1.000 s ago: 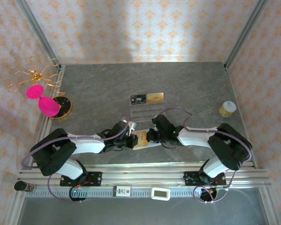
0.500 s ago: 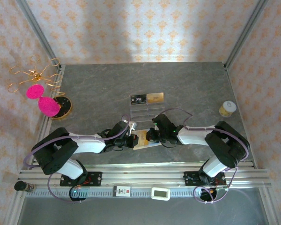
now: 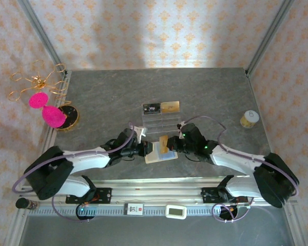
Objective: Take the credit cards out of the card holder
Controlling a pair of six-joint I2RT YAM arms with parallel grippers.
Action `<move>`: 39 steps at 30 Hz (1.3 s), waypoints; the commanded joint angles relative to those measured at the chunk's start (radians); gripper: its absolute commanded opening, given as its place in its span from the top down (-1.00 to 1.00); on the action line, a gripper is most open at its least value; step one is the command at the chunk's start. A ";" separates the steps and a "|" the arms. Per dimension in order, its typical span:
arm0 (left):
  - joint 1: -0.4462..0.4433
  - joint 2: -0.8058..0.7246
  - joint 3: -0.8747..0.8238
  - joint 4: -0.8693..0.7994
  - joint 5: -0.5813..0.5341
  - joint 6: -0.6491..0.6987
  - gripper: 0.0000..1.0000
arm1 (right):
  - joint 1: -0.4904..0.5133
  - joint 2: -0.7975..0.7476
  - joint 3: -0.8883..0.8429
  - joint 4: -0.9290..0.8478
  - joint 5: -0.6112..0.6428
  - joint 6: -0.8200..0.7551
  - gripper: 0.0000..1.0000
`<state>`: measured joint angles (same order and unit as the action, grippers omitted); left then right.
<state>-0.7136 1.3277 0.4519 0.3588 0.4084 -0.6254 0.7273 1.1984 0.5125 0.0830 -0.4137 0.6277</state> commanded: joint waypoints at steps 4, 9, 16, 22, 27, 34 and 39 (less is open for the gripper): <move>0.056 -0.150 -0.054 0.284 0.006 -0.112 0.36 | -0.005 -0.138 0.034 0.070 0.100 0.011 1.00; 0.063 -0.191 -0.126 0.568 -0.048 -0.223 0.12 | -0.004 -0.200 0.031 0.240 0.171 0.070 1.00; 0.063 -0.153 -0.143 0.845 -0.046 -0.315 0.02 | -0.005 -0.204 0.065 0.443 0.201 0.109 1.00; 0.063 -0.108 -0.165 1.010 -0.035 -0.378 0.00 | 0.013 -0.176 0.077 0.557 0.172 0.139 1.00; 0.063 -0.101 -0.164 1.035 -0.035 -0.394 0.00 | 0.043 -0.160 0.099 0.563 0.172 0.129 1.00; 0.063 -0.065 -0.140 1.115 0.012 -0.435 0.26 | 0.077 -0.111 0.105 0.592 0.176 0.121 1.00; 0.065 -0.080 -0.148 1.108 -0.001 -0.436 0.52 | 0.094 -0.090 0.100 0.559 0.174 0.121 1.00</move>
<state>-0.6559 1.2591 0.2928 1.3811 0.3912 -1.0557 0.8078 1.1038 0.5846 0.6292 -0.2501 0.7525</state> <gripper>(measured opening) 0.253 0.026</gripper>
